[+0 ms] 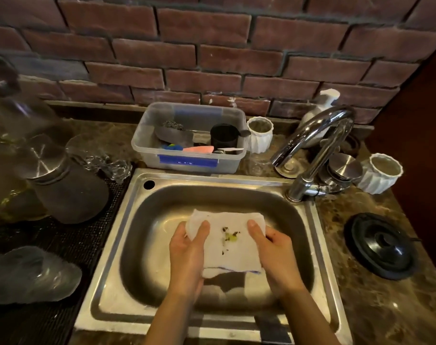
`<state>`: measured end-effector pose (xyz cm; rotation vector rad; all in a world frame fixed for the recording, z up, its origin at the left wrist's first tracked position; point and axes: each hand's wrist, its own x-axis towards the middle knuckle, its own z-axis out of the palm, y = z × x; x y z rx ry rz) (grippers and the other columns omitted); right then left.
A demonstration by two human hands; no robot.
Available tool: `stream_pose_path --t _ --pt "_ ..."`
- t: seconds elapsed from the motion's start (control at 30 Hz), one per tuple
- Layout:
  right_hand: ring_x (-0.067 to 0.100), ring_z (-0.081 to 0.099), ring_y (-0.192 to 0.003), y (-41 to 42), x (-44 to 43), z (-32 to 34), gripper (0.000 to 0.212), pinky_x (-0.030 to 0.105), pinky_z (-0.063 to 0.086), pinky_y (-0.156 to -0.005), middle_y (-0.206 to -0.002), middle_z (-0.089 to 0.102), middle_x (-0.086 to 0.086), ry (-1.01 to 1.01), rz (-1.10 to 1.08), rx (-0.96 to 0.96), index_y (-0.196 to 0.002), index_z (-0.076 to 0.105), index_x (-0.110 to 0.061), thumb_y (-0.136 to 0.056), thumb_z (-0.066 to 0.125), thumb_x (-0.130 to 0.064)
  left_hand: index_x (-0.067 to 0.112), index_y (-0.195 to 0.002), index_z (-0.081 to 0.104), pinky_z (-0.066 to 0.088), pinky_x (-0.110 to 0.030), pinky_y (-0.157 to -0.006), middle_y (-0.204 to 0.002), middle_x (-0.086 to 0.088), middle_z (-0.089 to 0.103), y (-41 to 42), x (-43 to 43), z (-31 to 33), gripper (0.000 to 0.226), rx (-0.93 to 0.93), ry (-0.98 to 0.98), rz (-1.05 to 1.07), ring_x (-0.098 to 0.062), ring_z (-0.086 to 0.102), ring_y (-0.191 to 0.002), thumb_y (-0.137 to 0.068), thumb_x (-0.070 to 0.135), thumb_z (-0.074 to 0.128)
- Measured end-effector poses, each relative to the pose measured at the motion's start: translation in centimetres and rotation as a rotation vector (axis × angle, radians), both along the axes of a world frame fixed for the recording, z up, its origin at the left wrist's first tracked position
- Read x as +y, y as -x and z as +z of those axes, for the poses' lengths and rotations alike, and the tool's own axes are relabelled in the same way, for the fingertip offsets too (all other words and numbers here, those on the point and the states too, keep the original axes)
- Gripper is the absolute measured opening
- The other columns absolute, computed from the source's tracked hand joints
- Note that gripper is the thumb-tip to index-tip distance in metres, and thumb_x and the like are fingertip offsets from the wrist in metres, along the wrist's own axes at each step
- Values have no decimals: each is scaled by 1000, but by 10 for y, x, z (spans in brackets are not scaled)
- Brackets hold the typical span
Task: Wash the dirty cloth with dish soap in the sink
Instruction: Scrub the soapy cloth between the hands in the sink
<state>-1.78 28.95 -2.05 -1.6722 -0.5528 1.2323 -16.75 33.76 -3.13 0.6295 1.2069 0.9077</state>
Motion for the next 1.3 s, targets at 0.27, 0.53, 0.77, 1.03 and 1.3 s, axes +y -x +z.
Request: stream_pose_path --t 0.27,0.53,0.77,1.03,1.3 --pt "24 79 -90 2 16 -31 14 46 65 -74 -101 81 0 41 -210 122 -107 73 -24 -94 71 -25 31 -114 60 64 -49 -67 -102 -2 78 -5 14 -28 24 13 43 59 -26 78 -88 -93 29 70" --pt "10 59 -81 -10 16 -52 28 24 50 -70 -95 62 2 -78 -608 785 -125 68 -15 -98 63 -18 31 -112 64 60 -57 -75 -111 -14 71 3 17 -29 23 -156 155 169 -33 67 -90 -90 31 69" --pt "13 68 -94 -9 18 -59 21 33 55 -91 -96 73 0 170 -288 297 -115 73 -18 -99 64 -27 31 -130 60 57 -51 -78 -121 -17 66 8 17 -24 59 -358 214 155 -39 63 -105 -74 42 72" --pt "36 70 -116 14 30 -52 63 55 54 -102 -124 74 13 116 -96 702 -130 66 -23 -93 43 -68 25 -129 65 61 -39 -66 -107 -14 73 -12 12 -18 49 -470 304 97 -31 69 -92 -85 46 66" --pt "20 75 -78 25 41 -40 57 48 62 -80 -79 77 4 34 -96 -110 -85 75 -16 -96 44 -63 19 -75 72 60 -32 -60 -66 3 74 -55 6 -23 42 331 -74 135 -16 73 -63 -97 50 55"
